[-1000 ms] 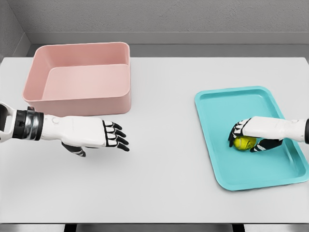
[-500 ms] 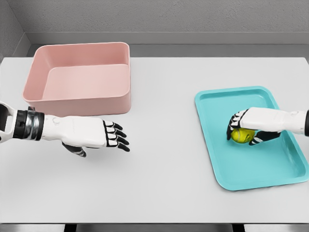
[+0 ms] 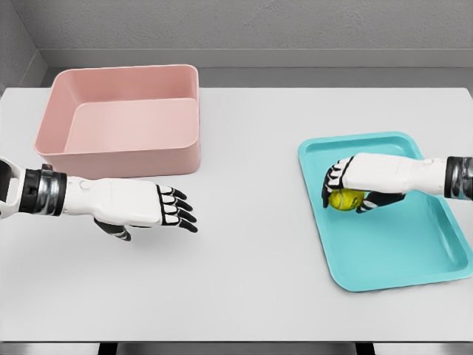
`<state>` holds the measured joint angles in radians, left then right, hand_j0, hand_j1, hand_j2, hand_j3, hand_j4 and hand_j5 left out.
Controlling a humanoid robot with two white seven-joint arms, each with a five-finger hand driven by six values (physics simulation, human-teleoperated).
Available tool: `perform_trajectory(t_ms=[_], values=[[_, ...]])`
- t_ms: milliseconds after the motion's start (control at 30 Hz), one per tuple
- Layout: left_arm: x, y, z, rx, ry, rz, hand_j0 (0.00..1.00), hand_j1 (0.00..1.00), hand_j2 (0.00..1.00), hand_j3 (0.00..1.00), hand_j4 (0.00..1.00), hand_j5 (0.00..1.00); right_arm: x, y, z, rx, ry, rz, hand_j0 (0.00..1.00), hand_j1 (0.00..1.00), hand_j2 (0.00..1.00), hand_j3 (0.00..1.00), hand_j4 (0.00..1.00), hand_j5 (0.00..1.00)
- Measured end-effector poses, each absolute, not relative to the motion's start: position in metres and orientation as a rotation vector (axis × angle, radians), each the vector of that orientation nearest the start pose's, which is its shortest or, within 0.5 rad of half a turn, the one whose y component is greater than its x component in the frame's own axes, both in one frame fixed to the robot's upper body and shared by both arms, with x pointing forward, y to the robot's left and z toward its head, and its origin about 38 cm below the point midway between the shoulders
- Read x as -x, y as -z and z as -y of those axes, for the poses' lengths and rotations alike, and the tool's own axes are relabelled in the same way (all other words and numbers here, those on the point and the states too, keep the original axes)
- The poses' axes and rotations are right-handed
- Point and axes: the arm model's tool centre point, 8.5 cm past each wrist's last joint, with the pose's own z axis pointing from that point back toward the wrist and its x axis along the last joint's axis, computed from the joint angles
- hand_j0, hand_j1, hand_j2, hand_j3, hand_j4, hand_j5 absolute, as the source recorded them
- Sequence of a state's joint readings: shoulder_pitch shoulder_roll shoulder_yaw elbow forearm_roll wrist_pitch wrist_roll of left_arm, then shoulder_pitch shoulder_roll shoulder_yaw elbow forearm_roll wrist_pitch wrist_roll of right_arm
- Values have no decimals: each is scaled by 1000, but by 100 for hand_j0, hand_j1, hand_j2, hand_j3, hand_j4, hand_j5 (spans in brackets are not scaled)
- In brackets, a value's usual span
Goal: Put the tennis from the blue tray into the pink basket with both arms
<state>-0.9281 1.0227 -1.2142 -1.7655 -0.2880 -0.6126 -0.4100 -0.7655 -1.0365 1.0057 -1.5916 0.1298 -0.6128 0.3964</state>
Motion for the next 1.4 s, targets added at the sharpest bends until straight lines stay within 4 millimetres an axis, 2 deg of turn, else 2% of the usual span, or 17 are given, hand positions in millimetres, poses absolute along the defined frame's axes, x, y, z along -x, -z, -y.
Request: perform_trajectory(t_ms=[367, 933, 1033, 1200, 1400], values=[[-356, -209, -240, 58, -2996, -1671, 100, 100, 100, 100, 100, 100, -395, -219, 255, 50, -2182, 1529, 53, 53, 53, 53, 53, 53], [-356, -209, -241, 61, -3000, -1670, 100, 100, 100, 100, 100, 100, -388, -199, 181, -154, -2260, 1589, 53, 53, 53, 53, 53, 53], [-356, -210, -250, 81, -3021, -1661, 100, 100, 100, 100, 100, 100, -387, -197, 170, -179, -2266, 1601, 53, 53, 53, 53, 53, 53], [-354, -214, -276, 149, -3089, -1626, 100, 100, 100, 100, 100, 100, -391, -187, 152, -204, -2279, 1599, 53, 53, 53, 53, 53, 53], [-353, -215, -283, 166, -3105, -1618, 100, 100, 100, 100, 100, 100, -397, -175, 136, -224, -2291, 1576, 53, 53, 53, 53, 53, 53]])
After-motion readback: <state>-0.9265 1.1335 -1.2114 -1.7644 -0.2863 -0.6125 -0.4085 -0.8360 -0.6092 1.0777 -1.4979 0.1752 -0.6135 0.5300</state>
